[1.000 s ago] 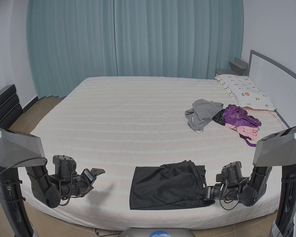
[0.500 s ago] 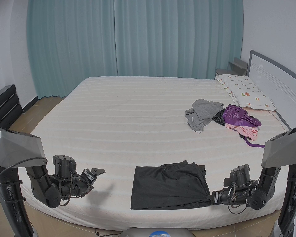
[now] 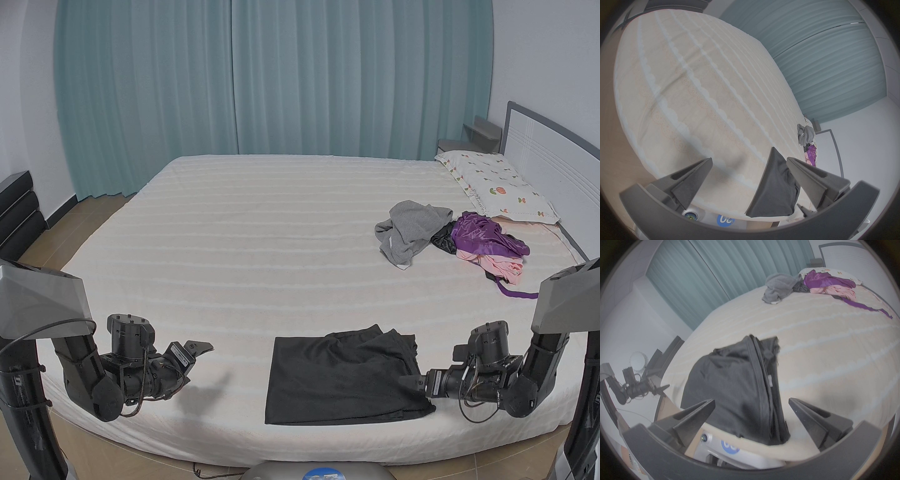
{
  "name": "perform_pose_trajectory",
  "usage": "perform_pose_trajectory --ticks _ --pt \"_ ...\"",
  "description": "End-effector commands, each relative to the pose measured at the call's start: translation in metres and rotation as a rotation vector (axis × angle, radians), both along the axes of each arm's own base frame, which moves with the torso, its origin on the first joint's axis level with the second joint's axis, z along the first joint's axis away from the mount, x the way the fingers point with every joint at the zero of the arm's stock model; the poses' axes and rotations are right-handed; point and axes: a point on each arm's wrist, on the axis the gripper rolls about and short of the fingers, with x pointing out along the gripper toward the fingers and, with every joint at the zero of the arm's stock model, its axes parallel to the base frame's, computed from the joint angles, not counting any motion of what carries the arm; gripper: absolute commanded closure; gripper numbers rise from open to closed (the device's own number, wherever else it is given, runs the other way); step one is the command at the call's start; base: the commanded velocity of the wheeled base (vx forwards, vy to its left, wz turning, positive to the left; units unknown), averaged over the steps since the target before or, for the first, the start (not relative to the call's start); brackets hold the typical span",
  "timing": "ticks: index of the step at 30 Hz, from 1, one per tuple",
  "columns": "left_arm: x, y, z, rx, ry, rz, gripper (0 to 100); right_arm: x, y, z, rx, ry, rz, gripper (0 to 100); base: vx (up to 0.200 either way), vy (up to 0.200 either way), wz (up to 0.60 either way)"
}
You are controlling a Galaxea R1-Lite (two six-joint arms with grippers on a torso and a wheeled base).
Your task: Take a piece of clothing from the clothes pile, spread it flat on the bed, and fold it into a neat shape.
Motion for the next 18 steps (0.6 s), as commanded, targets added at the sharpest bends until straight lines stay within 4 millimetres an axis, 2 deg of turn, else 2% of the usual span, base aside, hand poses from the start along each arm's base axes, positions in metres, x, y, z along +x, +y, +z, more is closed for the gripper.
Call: perform_pose_trajectory --ticks 1,3,4,7,12,17,18 --pt "0.0 0.0 0.0 0.0 0.001 -0.002 0 0.045 0.004 0.003 0.037 -0.084 -0.037 0 0.0 0.0 0.0" --pt "0.0 0.0 -0.001 0.0 0.003 -0.002 0 0.053 0.005 0.003 0.04 -0.092 -0.044 0 0.0 0.0 0.0" --pt "0.0 0.0 -0.001 0.0 0.003 -0.002 0 0.069 0.007 0.0 0.056 -0.084 -0.065 0 0.0 0.0 0.0" --pt "0.0 0.0 0.0 0.0 0.001 -0.002 0 0.088 0.013 -0.003 0.083 -0.062 -0.091 0 0.0 0.0 0.0" --pt "0.0 0.0 0.0 0.0 0.001 -0.002 0 0.106 0.018 -0.005 0.103 -0.049 -0.108 0 0.0 0.0 0.0" --pt "0.0 0.0 -0.001 0.0 0.003 -0.002 0 0.12 0.026 -0.02 0.095 -0.016 -0.101 0 0.0 0.0 0.0" --pt "0.0 0.0 -0.001 0.0 0.003 -0.002 0 0.121 0.027 -0.021 0.094 -0.012 -0.102 100 0.0 0.0 0.0"
